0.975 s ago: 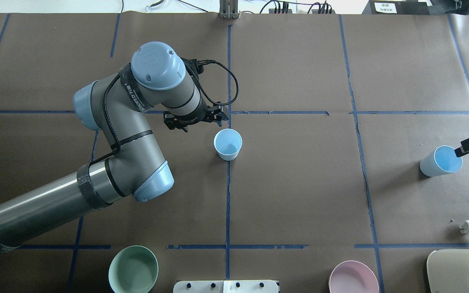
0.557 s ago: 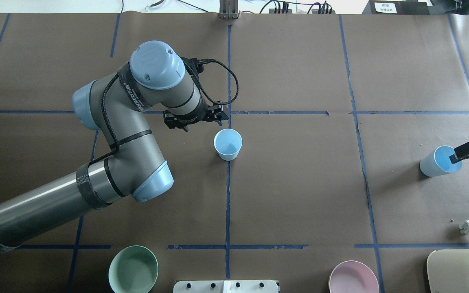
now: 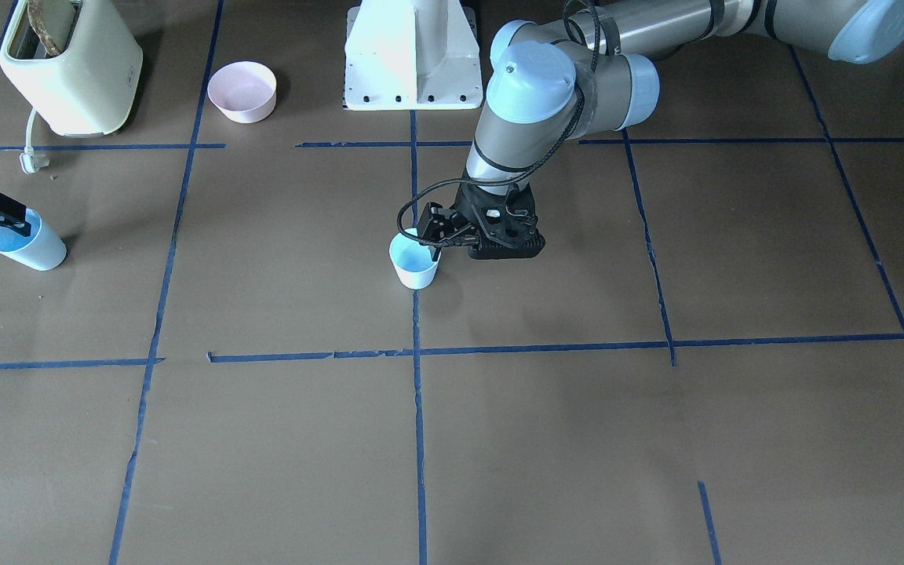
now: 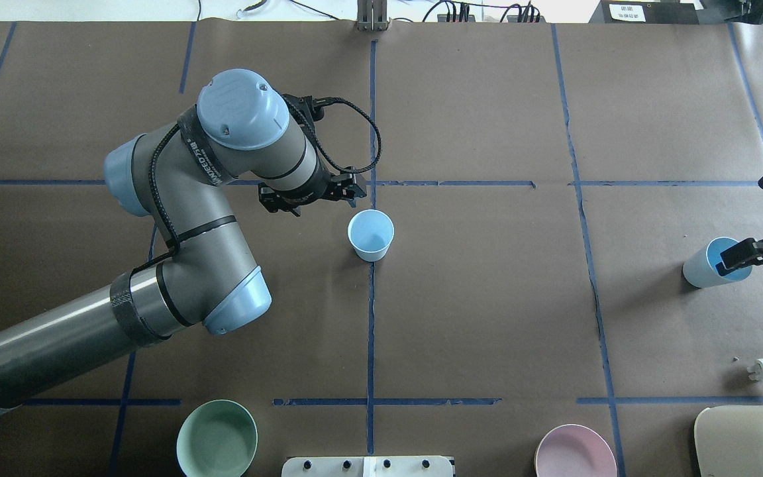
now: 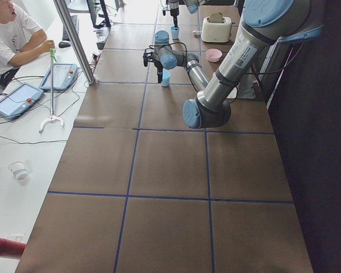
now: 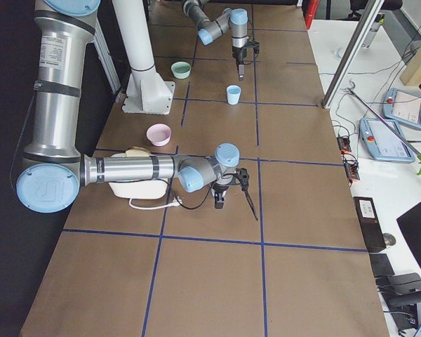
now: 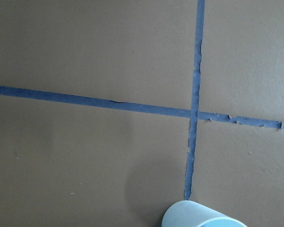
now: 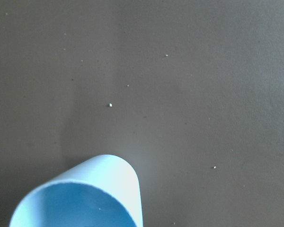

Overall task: Stack blue cups with both arms
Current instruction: 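Grasp the other light-blue cup with the right gripper while the left gripper withdraws, then lift the cup with the right gripper and carry it over the center cup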

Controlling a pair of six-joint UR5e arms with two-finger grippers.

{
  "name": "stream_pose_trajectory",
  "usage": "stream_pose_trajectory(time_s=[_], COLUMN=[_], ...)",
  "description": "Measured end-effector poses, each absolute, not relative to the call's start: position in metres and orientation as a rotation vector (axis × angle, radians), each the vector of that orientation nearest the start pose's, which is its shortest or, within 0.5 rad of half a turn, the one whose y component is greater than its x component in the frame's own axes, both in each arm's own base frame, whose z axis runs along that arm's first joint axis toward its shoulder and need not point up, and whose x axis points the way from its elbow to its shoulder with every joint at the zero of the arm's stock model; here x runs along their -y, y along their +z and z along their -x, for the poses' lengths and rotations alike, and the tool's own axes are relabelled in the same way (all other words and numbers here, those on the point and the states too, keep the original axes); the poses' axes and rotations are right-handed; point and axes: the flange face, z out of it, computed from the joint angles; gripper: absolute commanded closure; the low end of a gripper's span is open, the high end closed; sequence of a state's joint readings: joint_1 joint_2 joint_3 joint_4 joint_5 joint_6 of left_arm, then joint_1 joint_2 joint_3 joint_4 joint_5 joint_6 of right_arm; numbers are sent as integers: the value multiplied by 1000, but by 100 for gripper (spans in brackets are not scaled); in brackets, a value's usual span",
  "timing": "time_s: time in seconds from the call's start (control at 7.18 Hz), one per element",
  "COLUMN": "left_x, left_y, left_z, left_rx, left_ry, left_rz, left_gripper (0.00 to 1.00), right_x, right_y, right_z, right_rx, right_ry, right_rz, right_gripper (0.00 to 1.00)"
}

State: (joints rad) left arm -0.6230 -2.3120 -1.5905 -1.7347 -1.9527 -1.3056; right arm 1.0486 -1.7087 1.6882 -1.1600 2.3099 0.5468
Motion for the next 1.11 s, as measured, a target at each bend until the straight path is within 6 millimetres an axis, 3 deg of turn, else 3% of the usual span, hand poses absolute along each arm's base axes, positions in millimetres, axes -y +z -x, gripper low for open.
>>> stream_pose_trajectory(time_s=[0.42,0.56,0.7,0.84,0.98,1.11], left_x=[487,487,491,495,496,495], left_y=[180,189,199,209,218,225], left_z=[-502,-487,-470,-452,-436,-425], left_rx=[-990,-990,-989,-991,-994,-994], left_ry=[-154,-161,-173,-182,-185,-178], left_rz=[-87,-93,-90,-75,-65,-69], left_gripper=[0,0,0,0,0,0], right_x=[439,446,456,481,508,521], right_y=[605,585,549,490,417,351], right_z=[182,186,192,209,237,271], right_rx=[834,854,877,894,911,938], right_ry=[-125,-136,-146,-138,-111,-73], right_rz=[35,8,-24,-42,-40,-28], right_gripper=[100,100,100,100,100,100])
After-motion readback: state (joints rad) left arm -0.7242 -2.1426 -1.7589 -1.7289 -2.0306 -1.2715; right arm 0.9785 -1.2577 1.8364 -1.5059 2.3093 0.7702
